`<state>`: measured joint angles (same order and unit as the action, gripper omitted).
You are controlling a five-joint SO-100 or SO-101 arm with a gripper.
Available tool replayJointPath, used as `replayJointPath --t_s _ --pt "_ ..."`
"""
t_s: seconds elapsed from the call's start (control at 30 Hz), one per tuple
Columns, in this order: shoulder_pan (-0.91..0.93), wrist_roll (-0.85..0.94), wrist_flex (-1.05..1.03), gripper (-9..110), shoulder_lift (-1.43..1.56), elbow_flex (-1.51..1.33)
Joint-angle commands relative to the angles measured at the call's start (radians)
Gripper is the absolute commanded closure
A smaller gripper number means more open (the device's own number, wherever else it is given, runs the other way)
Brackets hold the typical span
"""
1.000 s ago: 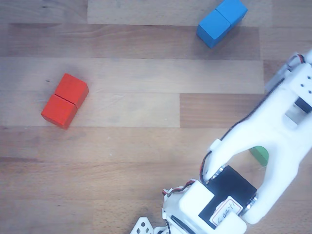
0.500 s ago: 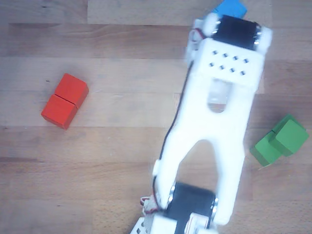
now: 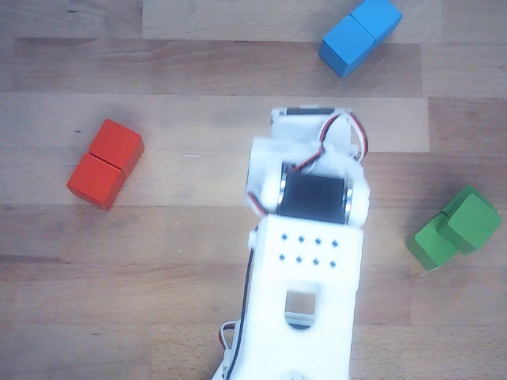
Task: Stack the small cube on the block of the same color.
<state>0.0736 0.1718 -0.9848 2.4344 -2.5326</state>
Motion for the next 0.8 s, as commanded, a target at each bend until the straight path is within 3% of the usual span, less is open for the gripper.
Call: replayJointPath --t_s 0.0,0.37,0.77 --pt "-0.011 -0.002 0.057 99 0.232 -0.166" --pt "-0.014 -0.002 0.041 102 0.624 -0.472" --pt "-0.014 -0.083 -0.232 102 0.971 -0.52"
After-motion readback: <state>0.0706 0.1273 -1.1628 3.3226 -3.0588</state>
